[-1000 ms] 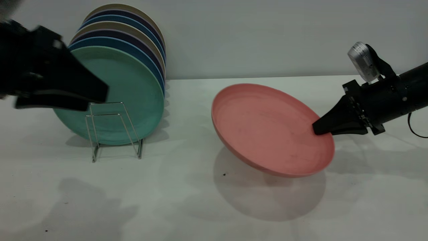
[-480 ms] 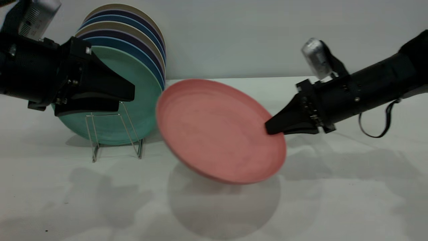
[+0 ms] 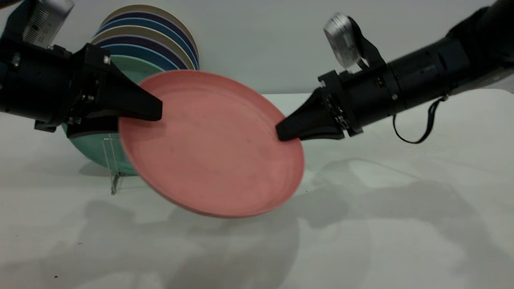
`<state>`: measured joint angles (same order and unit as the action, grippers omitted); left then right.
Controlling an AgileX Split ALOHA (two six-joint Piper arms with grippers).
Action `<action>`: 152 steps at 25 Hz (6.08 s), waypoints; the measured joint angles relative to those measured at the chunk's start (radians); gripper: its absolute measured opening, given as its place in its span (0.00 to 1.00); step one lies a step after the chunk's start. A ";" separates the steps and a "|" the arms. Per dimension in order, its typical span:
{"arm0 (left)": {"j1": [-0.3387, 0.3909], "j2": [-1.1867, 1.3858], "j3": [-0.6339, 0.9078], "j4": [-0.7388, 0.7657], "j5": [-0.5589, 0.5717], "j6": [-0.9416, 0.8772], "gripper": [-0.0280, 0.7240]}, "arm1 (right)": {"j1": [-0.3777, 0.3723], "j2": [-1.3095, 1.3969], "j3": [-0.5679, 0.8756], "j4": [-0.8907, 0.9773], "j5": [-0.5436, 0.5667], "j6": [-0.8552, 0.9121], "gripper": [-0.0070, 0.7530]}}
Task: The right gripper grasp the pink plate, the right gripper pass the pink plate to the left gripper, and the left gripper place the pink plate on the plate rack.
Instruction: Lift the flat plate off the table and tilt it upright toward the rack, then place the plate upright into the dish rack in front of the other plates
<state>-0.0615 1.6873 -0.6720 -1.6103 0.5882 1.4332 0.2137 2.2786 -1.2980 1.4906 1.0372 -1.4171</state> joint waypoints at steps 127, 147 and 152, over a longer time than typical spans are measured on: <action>-0.105 0.047 -0.305 1.110 -0.569 0.334 0.13 | -0.262 -0.015 0.000 -0.375 -0.002 0.237 0.69; -0.105 0.053 -0.305 1.102 -0.520 0.321 0.63 | -0.262 -0.015 0.000 -0.375 -0.002 0.240 0.69; -0.105 0.016 -0.305 1.101 -0.521 0.267 0.71 | -0.262 -0.015 0.000 -0.376 -0.002 0.240 0.69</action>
<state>-0.1661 1.7036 -0.9775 -0.5093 0.0672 1.6998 -0.0488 2.2640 -1.2980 1.1144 1.0350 -1.1767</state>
